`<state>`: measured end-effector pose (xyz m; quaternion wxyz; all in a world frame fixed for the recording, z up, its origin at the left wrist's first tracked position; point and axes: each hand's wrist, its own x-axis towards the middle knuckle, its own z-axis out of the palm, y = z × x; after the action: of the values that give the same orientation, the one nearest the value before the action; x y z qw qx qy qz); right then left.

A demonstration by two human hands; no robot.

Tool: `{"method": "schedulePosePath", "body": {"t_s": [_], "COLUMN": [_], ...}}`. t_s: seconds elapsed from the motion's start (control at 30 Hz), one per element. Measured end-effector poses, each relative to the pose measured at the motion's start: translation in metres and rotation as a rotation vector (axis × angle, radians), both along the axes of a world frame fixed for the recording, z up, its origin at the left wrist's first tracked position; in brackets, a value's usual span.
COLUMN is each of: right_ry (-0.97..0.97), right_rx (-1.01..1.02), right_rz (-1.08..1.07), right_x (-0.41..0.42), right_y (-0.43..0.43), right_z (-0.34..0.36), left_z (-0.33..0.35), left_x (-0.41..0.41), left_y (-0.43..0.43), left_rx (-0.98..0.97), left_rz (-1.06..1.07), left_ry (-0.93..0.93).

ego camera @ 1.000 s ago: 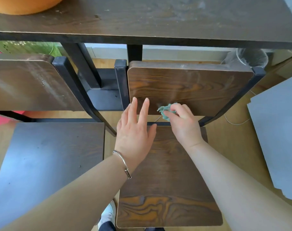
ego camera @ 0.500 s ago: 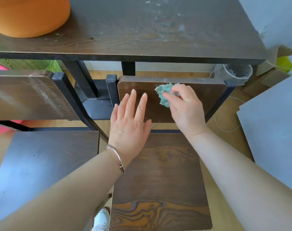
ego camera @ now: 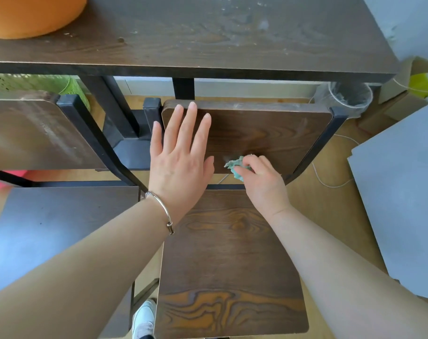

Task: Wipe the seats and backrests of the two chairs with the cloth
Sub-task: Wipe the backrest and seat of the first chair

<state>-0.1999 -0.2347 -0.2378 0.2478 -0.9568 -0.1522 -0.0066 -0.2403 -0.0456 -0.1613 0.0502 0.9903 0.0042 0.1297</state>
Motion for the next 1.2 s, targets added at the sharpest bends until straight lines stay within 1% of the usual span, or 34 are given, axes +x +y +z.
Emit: {"method": "schedulePosePath", "body": {"t_s": [0.17,0.2,0.23,0.27,0.37,0.43,0.47,0.5,0.57,0.63,0.77,0.87,0.9,1.0,1.07,1.13,1.2], "right_ry": [-0.004,-0.058,-0.098,-0.085,-0.129,-0.280,-0.355,-0.410,-0.459,-0.505,-0.577,-0.493,-0.444,-0.320,-0.236,-0.183,-0.170], "right_rx": [-0.218,-0.239,-0.216,-0.140,0.007,0.005,-0.002,-0.054,-0.119,-0.117,-0.108,-0.054,-0.075,-0.275,-0.364,-0.393,-0.399], "right_rz": [0.129,0.170,0.185,0.157,0.065,0.085,0.133,0.177,0.220,0.233,0.275,0.280,0.294,0.359,0.357,0.345,0.336], "right_x": [-0.007,-0.005,-0.003,-0.001,0.011,0.020,0.023,0.027,0.038,0.044,0.043,0.031,0.026,0.014,0.007,0.004,0.003], "right_y": [-0.013,-0.014,-0.015,-0.013,-0.006,0.001,0.004,0.007,0.015,0.020,0.014,-0.001,-0.007,-0.028,-0.039,-0.047,-0.055], "right_z": [-0.018,-0.017,-0.013,-0.004,0.034,0.064,0.075,0.084,0.100,0.108,0.090,0.056,0.043,0.004,-0.013,-0.023,-0.025], "left_z": [-0.001,0.000,0.001,0.003,0.009,0.013,0.015,0.017,0.020,0.021,0.018,0.014,0.013,0.006,0.003,0.001,0.000], "left_x": [0.000,0.000,0.000,0.000,0.000,0.001,0.002,0.003,0.004,0.005,0.005,0.006,0.007,0.009,0.009,0.008,0.009], "left_y": [-0.001,-0.002,-0.002,-0.004,-0.007,-0.009,-0.010,-0.010,-0.011,-0.012,-0.011,-0.009,-0.008,-0.007,-0.008,-0.010,-0.014], "left_rx": [0.016,0.020,0.023,0.024,0.026,0.010,-0.003,-0.017,-0.042,-0.060,-0.067,-0.053,-0.045,-0.025,-0.023,-0.018,-0.012], "left_rz": [0.002,0.004,0.007,0.011,0.018,0.023,0.026,0.030,0.036,0.039,0.034,0.030,0.030,0.030,0.030,0.033,0.032], "left_ry": [-0.011,-0.011,-0.008,-0.004,0.015,0.021,0.019,0.013,-0.005,-0.019,-0.026,-0.033,-0.034,-0.043,-0.057,-0.064,-0.060]}}
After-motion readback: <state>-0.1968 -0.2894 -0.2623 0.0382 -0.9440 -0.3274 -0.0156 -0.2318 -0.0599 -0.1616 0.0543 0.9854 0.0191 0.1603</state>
